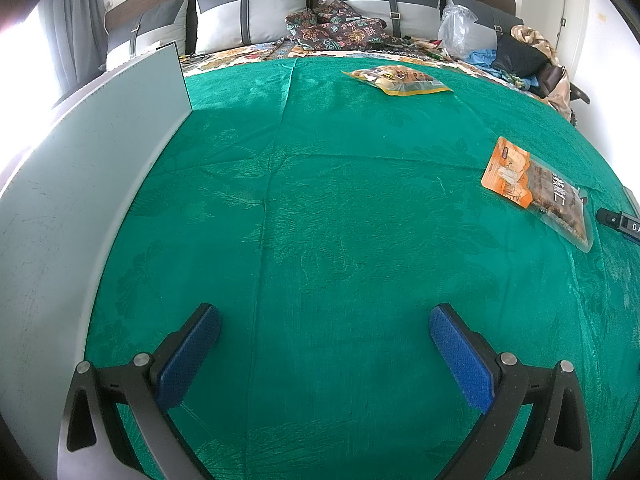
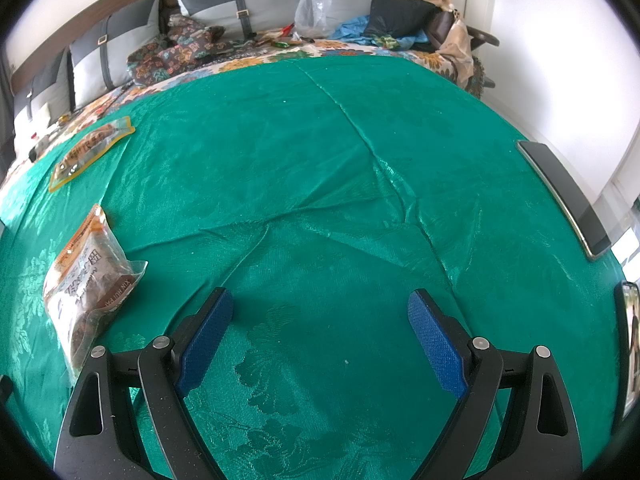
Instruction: Organize snacks
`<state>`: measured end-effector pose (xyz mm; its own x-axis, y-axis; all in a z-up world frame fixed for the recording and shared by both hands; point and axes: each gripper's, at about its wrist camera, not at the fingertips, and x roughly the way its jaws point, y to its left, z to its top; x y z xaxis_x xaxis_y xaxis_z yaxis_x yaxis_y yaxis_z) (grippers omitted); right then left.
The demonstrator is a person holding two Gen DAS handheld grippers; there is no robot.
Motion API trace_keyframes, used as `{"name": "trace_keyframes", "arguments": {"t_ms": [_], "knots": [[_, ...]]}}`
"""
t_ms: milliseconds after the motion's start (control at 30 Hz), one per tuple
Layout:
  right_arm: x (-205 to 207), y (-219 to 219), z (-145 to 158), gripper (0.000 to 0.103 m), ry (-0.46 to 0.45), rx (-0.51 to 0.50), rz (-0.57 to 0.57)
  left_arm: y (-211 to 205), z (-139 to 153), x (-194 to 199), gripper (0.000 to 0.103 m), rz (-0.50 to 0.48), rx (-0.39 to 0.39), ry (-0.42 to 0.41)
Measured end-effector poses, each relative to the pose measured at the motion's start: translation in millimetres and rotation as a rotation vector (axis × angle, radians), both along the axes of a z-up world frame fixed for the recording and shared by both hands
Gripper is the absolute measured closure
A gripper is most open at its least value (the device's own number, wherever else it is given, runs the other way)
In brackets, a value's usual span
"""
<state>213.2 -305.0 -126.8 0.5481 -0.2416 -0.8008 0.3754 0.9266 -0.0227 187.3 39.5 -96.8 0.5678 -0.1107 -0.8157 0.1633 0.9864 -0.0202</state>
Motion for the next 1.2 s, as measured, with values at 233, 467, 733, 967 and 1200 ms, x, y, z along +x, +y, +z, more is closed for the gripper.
{"name": "trace_keyframes", "arguments": {"t_ms": [233, 467, 733, 967, 1200], "knots": [[0, 0, 0, 0.011, 0.0, 0.0, 0.0, 0, 0, 0, 0.0, 0.0, -0.001, 0.0], [0, 1, 0, 0.011, -0.001, 0.0, -0.001, -17, 22, 43, 0.009, -0.152, 0.008, 0.151], [-1, 2, 0, 0.011, 0.0, -0.001, -0.001, -109, 87, 176, 0.009, -0.487, 0.183, 0.097], [1, 1, -1, 0.011, 0.0, -0.001, -0.002, -172, 51, 279, 0.01, -0.532, 0.221, 0.236], [1, 2, -1, 0.011, 0.0, -0.001, -0.002, -176, 12, 329, 0.023, -0.449, 0.174, 0.309]]}}
